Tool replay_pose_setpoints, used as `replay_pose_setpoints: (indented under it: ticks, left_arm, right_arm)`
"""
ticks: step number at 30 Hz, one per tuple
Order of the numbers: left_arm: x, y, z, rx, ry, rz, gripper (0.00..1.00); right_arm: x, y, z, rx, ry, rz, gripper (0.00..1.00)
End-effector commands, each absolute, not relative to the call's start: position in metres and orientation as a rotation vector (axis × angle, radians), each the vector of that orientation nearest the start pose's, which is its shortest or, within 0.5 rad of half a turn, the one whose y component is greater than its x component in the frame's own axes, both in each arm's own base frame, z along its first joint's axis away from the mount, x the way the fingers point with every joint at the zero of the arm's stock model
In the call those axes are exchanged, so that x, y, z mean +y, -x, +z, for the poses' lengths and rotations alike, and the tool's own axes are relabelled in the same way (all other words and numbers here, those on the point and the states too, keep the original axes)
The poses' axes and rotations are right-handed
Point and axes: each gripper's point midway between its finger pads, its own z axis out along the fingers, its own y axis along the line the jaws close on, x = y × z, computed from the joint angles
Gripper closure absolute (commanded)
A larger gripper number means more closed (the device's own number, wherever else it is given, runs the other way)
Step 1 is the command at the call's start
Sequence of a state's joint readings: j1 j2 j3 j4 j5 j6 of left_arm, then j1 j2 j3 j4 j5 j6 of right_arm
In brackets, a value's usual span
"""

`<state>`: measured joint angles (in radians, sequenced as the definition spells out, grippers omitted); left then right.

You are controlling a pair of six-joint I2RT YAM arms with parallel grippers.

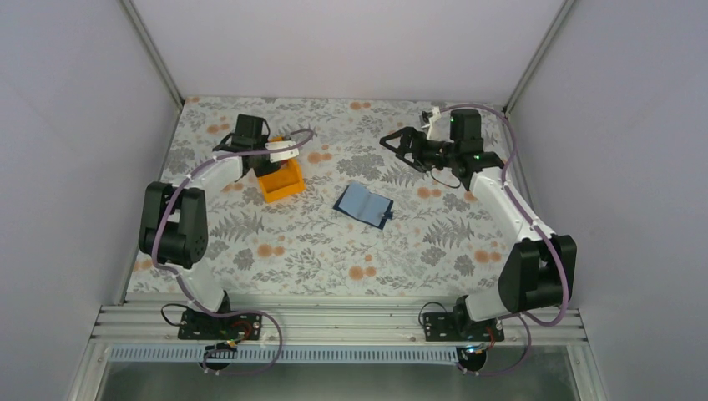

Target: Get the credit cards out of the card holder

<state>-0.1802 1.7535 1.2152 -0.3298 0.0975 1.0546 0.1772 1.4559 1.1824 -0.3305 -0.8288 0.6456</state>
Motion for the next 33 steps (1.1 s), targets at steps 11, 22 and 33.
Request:
replay_pose_setpoints:
  ticks: [11,22,33]
  left_arm:
    - [-0.083,-0.479,0.096,1.913,-1.431,0.464,0.97]
    - [-0.083,-0.477,0.081,1.899,-1.467,0.476,0.98]
    - [-0.08,-0.472,0.075,1.913,-1.502,0.481,0.56]
  right_arm:
    - [0.198,-0.37,0.267,2.241,0.043,1.409,0.0]
    - [0.198,-0.368,0.267,2.238,0.057,1.414,0.0]
    - [0.197,-0.366,0.269,2.235,0.067,1.417,0.0]
